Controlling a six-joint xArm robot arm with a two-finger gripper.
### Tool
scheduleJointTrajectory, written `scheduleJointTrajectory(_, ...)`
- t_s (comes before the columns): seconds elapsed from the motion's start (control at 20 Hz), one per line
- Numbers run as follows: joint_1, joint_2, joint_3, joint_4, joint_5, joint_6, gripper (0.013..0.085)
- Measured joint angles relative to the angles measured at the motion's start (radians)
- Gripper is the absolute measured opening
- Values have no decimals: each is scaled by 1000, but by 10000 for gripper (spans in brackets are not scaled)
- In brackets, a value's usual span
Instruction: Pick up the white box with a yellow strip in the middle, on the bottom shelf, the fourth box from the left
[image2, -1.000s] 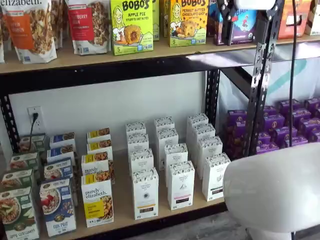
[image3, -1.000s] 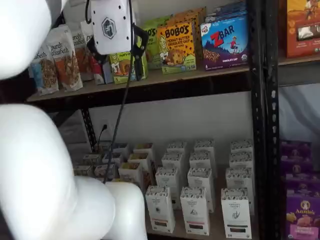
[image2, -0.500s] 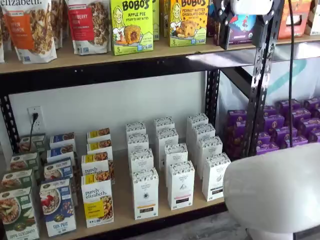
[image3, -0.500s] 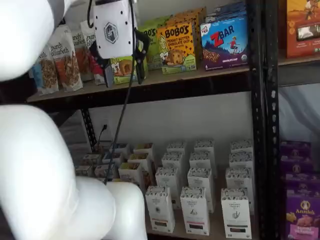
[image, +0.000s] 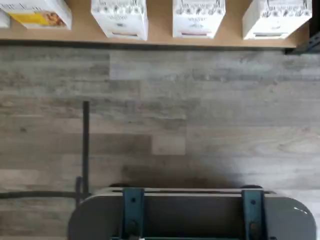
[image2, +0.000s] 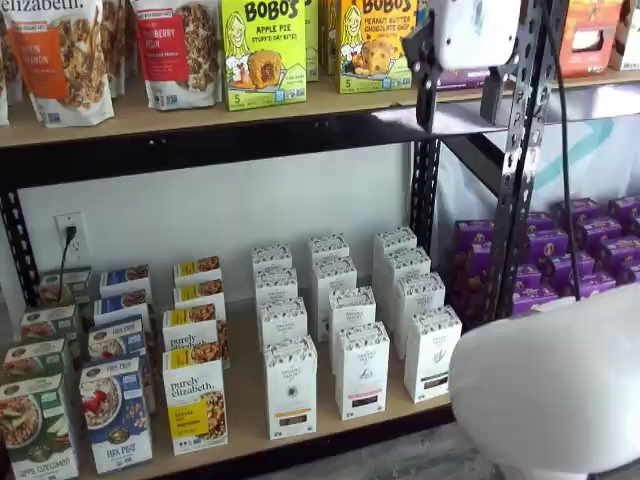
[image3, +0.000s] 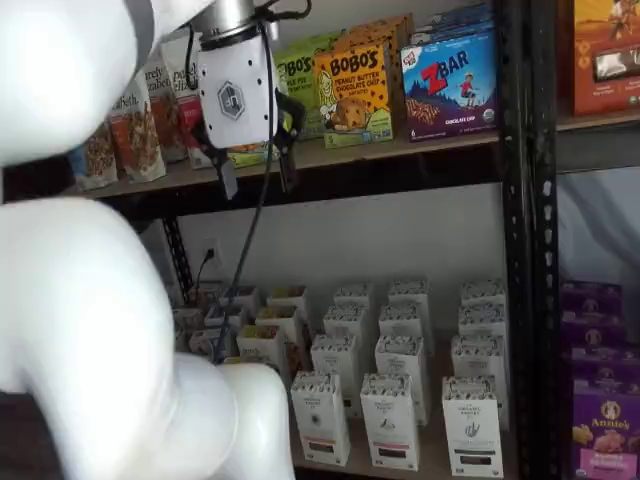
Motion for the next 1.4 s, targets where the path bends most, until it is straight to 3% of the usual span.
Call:
scheduleJointTrajectory(0.2,64,32,56,-44,-57,56,850)
scheduleJointTrajectory(0.45,84,29,147,-22,-208,84,850)
scheduleJointTrajectory(0.8,163,76,231,-34,-373,166,850)
scheduleJointTrajectory(1.1,219,88,342,-16,-611,217,850)
scheduleJointTrajectory(1.4,249,180,373,-3,-713,243,850)
